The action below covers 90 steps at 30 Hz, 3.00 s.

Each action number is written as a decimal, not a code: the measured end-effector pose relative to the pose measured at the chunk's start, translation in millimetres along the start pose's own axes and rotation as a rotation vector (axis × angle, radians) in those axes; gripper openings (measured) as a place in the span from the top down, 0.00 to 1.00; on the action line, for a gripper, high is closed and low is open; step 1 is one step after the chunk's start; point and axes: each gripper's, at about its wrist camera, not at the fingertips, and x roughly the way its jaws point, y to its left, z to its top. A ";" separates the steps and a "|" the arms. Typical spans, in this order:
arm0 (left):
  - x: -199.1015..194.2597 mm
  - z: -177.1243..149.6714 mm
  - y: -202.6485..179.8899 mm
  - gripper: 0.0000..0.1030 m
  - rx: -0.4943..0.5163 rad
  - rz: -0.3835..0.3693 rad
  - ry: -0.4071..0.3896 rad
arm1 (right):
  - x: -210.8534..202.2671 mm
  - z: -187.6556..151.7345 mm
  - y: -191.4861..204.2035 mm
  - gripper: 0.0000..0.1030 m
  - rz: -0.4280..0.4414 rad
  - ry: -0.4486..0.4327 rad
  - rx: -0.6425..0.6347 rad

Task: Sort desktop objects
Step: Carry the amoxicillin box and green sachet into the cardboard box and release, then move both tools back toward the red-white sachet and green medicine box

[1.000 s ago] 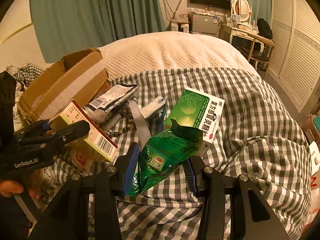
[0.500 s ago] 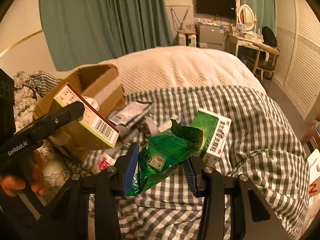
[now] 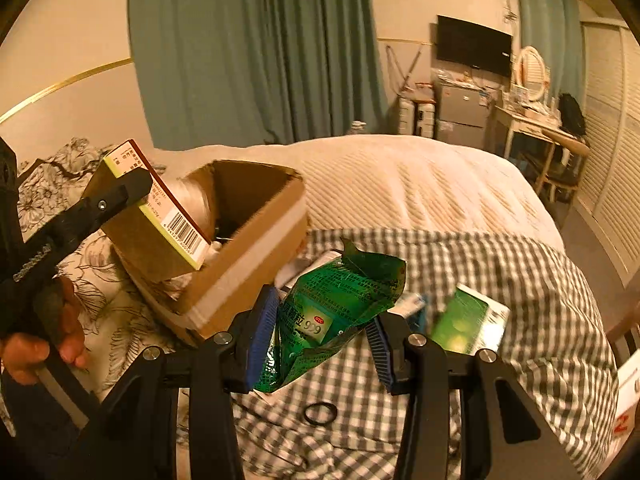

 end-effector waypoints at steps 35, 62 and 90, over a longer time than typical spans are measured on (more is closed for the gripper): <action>26.8 -12.6 86.8 0.04 -0.157 0.256 0.094 | 122.9 39.1 124.4 0.28 0.190 0.024 -0.221; 103.3 -152.9 -116.1 0.00 0.167 0.092 0.521 | 31.0 -59.8 -131.0 0.21 -0.247 0.078 0.169; 123.2 -191.4 -51.9 0.53 -0.089 0.036 0.764 | 117.8 -77.8 -155.2 0.18 -0.300 0.181 0.350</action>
